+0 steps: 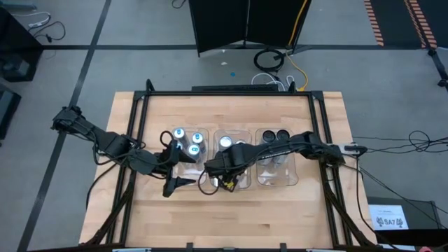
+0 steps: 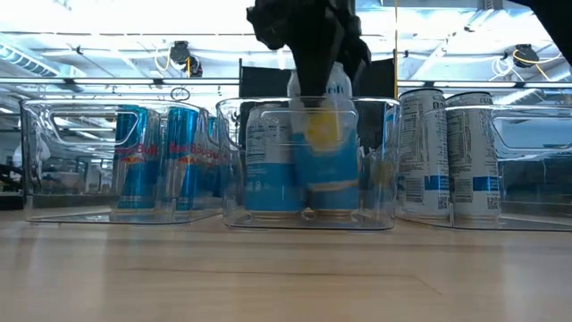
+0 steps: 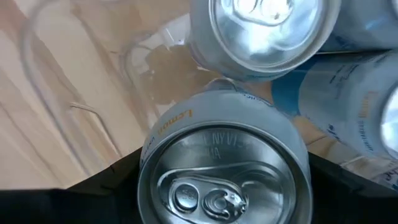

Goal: Sort soda cans
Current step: Put the blue-white soda can into the middle transparent bin

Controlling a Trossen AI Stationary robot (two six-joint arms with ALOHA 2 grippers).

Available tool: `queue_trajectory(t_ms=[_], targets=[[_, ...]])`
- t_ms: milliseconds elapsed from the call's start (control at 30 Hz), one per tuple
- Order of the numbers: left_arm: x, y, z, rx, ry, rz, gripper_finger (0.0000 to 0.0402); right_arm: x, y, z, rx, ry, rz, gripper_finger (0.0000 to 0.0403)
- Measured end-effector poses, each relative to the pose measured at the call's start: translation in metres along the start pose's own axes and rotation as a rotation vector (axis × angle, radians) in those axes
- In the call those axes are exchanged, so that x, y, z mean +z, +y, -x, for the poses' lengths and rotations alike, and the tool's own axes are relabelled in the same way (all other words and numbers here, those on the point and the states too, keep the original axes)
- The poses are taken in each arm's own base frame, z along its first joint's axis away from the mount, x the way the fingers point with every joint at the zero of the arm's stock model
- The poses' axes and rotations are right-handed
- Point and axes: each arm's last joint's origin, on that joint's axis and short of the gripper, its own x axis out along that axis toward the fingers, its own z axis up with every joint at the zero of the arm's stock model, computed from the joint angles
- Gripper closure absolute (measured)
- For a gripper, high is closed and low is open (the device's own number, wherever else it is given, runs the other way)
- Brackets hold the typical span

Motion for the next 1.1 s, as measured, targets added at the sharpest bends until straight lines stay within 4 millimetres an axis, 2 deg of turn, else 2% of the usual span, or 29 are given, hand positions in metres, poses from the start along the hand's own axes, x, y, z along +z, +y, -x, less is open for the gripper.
queue_trajectory(t_ms=[400, 633, 800, 933, 1100], targets=[[-0.005, 0.002, 0.000, 0.017, 0.055, -0.013, 0.0052, 0.008, -0.016, -0.020, -0.033, 0.034, 0.036, 0.0118], [-0.006, 0.003, 0.000, 0.018, 0.063, -0.015, 0.0052, 0.000, -0.022, -0.031, -0.018, 0.027, 0.030, 0.0118], [-0.006, 0.003, 0.000, 0.023, 0.059, -0.013, 0.0052, -0.010, -0.031, -0.023, 0.046, -0.061, -0.024, 0.0118], [-0.006, 0.003, 0.000, 0.025, 0.057, -0.013, 0.0052, -0.014, -0.047, -0.019, 0.069, -0.085, -0.047, 0.0117], [-0.005, 0.003, 0.000, 0.030, 0.054, -0.013, 0.0052, -0.011, -0.060, -0.027, 0.089, -0.048, -0.033, 0.0117]])
